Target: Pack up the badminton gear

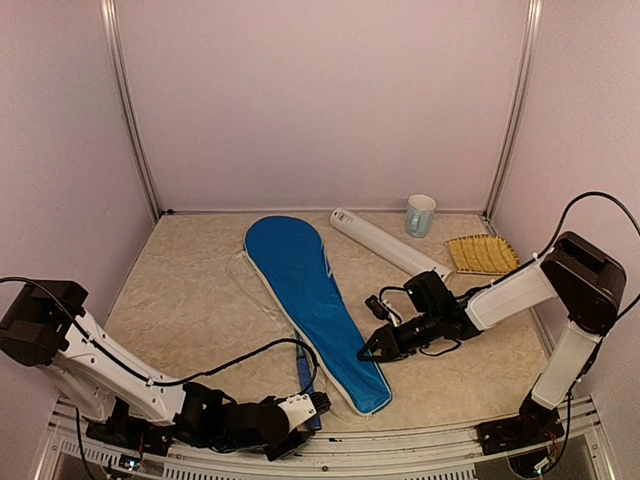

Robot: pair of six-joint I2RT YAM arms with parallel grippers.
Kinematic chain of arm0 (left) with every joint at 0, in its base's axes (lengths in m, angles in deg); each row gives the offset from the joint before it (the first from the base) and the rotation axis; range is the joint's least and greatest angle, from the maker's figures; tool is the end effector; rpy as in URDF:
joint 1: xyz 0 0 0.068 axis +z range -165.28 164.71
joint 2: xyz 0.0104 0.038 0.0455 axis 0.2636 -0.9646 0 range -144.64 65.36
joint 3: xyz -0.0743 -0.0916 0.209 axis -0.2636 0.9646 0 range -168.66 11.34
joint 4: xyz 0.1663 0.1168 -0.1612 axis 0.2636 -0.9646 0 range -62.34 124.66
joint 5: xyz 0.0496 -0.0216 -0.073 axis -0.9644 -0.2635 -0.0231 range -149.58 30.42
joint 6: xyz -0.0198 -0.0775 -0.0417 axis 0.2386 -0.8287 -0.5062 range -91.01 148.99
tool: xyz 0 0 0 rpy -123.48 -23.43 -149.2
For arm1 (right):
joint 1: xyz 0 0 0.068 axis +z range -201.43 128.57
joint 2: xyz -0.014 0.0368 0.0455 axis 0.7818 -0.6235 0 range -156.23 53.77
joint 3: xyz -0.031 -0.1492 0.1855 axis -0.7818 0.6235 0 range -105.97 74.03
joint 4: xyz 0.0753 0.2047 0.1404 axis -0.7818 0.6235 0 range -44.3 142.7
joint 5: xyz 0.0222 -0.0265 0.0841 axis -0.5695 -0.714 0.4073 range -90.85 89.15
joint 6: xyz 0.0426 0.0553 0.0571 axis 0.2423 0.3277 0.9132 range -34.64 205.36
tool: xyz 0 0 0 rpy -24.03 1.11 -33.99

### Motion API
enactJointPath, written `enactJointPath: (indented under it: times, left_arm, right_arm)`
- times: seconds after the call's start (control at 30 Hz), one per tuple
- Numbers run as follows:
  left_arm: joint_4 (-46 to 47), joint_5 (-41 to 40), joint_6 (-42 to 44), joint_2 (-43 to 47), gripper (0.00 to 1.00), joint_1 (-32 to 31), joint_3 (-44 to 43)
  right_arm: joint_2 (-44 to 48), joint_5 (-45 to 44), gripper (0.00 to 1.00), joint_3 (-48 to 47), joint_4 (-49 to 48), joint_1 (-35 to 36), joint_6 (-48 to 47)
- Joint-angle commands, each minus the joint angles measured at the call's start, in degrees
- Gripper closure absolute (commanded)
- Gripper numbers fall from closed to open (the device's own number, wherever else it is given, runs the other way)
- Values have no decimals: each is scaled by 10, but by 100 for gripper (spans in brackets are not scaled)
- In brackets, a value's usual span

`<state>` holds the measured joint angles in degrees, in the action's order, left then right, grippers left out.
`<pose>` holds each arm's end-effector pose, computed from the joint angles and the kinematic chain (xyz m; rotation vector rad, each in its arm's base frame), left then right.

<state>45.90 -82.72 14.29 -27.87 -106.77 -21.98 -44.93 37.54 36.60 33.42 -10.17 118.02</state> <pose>0.0238 -0.3052 0.0519 1.3260 1.9675 -0.4228 0.2032 0.2448 0.0533 -0.5422 2.6136 1.3317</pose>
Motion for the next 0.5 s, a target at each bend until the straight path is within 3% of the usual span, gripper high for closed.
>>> enactJointPath:
  times: [0.0,0.23,0.47]
  left_arm:
    - [33,-21,9,-15,58,12,-3]
    - [51,-74,20,2,77,29,-5]
    - [88,-72,49,33,79,46,-3]
  right_arm:
    - [-13,-11,65,6,6,11,2]
    - [-22,-11,69,8,5,12,-4]
    - [-29,-11,72,6,4,14,-7]
